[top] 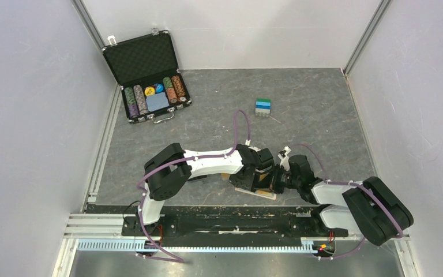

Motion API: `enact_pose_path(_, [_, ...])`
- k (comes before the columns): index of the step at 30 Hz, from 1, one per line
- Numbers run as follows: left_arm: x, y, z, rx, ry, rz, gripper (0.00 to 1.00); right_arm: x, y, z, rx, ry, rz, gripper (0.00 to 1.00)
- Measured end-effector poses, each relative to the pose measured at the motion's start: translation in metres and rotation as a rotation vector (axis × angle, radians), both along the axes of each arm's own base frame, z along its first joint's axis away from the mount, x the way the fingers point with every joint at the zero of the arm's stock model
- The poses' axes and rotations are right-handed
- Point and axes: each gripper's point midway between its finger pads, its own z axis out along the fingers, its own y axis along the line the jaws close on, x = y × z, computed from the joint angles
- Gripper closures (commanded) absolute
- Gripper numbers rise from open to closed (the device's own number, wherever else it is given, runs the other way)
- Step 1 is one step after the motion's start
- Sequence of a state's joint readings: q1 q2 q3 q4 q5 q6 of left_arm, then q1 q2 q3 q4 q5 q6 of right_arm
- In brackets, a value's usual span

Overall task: Put the credit cards into the card holder
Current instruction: Insert the credit card into the card holder.

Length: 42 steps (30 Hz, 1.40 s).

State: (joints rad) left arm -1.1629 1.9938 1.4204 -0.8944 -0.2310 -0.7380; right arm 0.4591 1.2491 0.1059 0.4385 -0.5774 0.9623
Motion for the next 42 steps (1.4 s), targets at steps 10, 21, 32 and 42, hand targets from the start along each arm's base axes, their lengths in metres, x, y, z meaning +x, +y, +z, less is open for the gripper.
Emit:
enact_pose_path(10, [0.000,-0.001,0.000,-0.006,0.000,0.000,0.98,0.002,0.007,0.005,0.005,-0.014,0.011,0.74])
enact_pose_path(21, [0.001,0.000,0.004,-0.038,-0.002,0.007,0.98,0.008,0.014,0.010,0.003,-0.024,0.029,0.55])
enact_pose_path(32, [0.017,0.014,0.008,-0.085,0.010,0.056,0.98,0.013,0.014,0.020,-0.046,-0.077,0.071,0.30])
enact_pose_path(42, [0.029,0.023,0.009,-0.091,0.016,0.078,0.77,0.011,-0.001,0.023,-0.150,-0.128,0.088,0.40])
